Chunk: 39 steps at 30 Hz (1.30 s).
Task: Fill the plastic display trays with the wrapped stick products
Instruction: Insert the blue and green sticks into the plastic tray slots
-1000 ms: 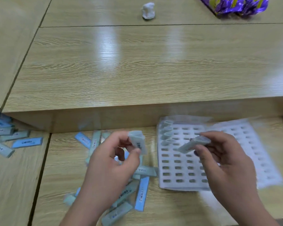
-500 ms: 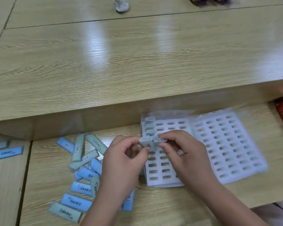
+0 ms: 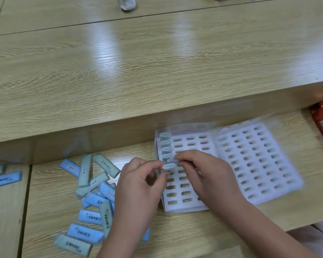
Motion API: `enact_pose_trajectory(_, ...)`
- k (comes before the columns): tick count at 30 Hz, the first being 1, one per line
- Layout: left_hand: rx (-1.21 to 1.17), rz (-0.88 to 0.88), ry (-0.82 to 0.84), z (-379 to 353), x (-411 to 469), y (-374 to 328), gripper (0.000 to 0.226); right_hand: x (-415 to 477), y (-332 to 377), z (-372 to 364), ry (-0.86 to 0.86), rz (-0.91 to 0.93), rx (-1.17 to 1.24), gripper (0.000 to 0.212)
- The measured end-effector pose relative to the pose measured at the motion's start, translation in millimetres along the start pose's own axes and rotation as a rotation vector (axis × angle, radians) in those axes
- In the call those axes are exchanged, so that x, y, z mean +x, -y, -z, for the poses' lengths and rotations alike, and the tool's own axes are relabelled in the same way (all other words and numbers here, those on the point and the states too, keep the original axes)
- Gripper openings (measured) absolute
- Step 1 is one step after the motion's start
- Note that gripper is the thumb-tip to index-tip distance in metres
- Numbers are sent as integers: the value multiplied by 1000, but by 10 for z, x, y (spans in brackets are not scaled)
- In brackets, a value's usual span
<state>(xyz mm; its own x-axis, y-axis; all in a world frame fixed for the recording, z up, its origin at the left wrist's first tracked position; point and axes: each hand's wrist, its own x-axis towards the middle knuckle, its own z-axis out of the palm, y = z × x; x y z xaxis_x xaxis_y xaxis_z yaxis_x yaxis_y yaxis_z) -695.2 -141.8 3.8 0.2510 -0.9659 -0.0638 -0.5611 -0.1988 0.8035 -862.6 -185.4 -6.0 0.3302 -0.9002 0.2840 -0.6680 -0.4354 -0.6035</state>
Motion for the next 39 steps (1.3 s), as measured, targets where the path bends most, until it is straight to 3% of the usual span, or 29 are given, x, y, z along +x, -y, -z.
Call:
enact_pose_trajectory(6,88,-44,24,21,-3,24,12,-1,-32,-29,-25,69,39,23)
enact_pose_trajectory(8,213,-131,9,54,2,4,24,-1,-34,-34,0,158,-21,25)
enact_pose_trajectory(10,310,-201,8,87,-4,-12,20,4,-36,-31,9,210,-48,27)
enact_pose_trajectory(14,440,-231,8,91,-16,17,10,2,-34,7,-5,190,-24,36)
enact_pose_trajectory(18,511,-242,10,42,-22,-2,7,-41,36,21,7,116,62,27)
enact_pose_trajectory(22,454,-162,-3,35,-20,25,7,-58,76,-13,95,102,105,25)
enact_pose_trajectory(25,379,-137,-4,18,-21,79,8,-32,59,-45,63,107,130,18)
enact_pose_trajectory(32,-169,-44,-79,-15,-115,187,18,-71,25,-79,-61,151,90,11)
enact_pose_trajectory(39,-348,63,-81,-26,-123,150,24,-17,111,20,32,97,0,17)
